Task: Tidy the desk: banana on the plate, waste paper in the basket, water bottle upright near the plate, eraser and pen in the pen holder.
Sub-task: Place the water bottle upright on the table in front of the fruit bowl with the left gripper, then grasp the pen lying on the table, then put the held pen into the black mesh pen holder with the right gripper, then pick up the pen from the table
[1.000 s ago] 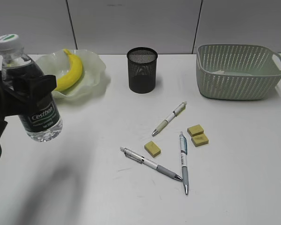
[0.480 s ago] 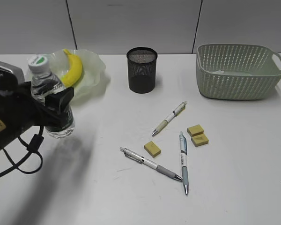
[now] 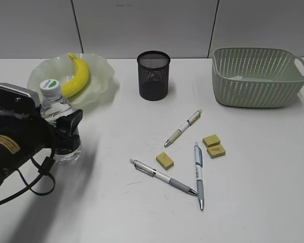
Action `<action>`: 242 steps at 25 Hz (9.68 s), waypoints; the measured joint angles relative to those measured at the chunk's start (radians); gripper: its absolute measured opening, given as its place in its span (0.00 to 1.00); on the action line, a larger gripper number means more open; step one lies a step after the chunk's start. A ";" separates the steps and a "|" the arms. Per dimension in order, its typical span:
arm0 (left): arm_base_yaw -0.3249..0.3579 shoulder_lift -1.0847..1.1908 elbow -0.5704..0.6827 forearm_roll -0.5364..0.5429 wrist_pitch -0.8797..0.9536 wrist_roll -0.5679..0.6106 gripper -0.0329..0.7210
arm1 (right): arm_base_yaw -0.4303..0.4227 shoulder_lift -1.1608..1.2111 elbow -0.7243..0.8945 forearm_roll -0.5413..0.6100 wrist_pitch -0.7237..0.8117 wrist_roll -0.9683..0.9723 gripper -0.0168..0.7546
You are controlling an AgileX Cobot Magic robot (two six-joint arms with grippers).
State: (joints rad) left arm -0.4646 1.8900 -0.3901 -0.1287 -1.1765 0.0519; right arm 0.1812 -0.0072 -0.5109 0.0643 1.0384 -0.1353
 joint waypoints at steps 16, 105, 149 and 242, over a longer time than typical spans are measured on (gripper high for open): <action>0.000 -0.117 0.037 0.001 0.007 -0.008 0.90 | 0.000 0.000 0.000 0.000 0.000 0.000 0.67; 0.000 -1.896 -0.149 0.109 2.238 -0.016 0.62 | 0.206 1.462 -0.619 0.035 0.020 0.178 0.61; 0.000 -1.896 -0.149 0.110 2.238 -0.016 0.62 | 0.405 2.159 -0.837 0.009 -0.115 0.495 0.17; 0.000 -1.896 -0.149 0.113 2.238 -0.016 0.62 | 0.329 0.976 -0.474 -0.072 -0.041 0.096 0.70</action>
State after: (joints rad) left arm -0.4646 -0.0064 -0.5393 -0.0157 1.0615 0.0355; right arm 0.5102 0.9684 -0.9851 -0.0078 0.9977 -0.0393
